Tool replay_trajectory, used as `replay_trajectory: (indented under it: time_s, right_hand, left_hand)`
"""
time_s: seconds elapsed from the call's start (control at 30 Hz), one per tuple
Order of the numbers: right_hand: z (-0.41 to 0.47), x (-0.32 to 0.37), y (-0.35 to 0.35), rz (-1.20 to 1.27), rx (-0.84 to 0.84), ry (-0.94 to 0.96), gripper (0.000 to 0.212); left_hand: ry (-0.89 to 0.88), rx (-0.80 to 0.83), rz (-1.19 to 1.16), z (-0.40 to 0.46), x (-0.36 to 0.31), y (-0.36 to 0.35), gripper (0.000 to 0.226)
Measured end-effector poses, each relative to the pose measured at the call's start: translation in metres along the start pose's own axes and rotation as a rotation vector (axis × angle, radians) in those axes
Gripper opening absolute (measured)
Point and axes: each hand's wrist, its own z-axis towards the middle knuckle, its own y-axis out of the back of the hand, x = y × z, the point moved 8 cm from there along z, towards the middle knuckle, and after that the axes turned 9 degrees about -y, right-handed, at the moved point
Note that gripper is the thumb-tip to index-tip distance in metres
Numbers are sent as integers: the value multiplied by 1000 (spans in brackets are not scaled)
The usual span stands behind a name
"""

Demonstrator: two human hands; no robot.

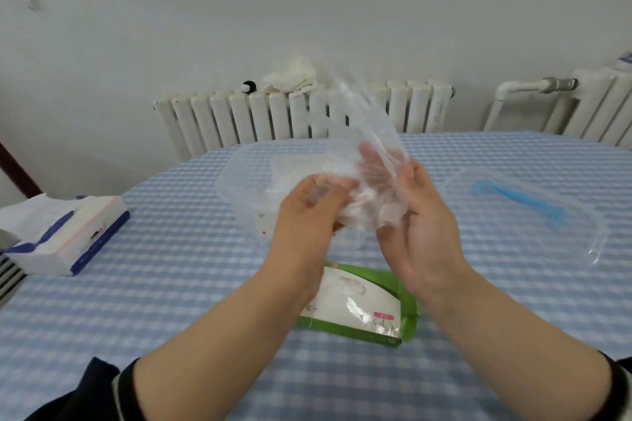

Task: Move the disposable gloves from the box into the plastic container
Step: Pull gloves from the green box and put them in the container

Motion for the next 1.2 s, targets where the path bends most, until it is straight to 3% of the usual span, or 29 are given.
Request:
replay_trajectory:
  time_s: [0.03, 0.1, 0.27, 0.43, 0.53, 0.7, 0.83, 0.97, 1.07, 1.2]
  right_hand:
    - [1, 1, 3, -19, -15, 20, 24]
    - [5, 1, 11, -79, -80, 32, 26]
    - [3, 3, 33, -191, -292, 38, 20]
    - [-6, 30, 25, -468, -303, 349, 14]
    - [-9, 33, 15, -574, -237, 450, 16]
    - [-5, 26, 14, -642, -185, 434, 10]
    - [-4, 24, 12, -701, -160, 428, 17]
    - [-2, 17, 12, -742, -140, 394, 17]
    - [-2, 15, 13, -763, -137, 372, 16]
    - [-1, 15, 14, -817, -140, 405, 12]
  left_hand:
    - [-1, -31, -39, 9, -5, 2, 12]
    - [-47, -59, -3, 30, -19, 6, 9]
    - [-337, 48, 573, 89, -64, 18, 17]
    - [-493, 199, 1198, 132, -69, 27, 26]
    - [-451, 243, 1342, 150, -56, 34, 22]
    - [-251, 306, 1583, 164, -19, 52, 33]
    - [-90, 315, 1693, 166, 0, 69, 35]
    - [46, 400, 1756, 164, 19, 72, 58]
    - [71, 447, 1780, 162, 24, 69, 66]
    - [-103, 430, 2061, 154, 10, 59, 46]
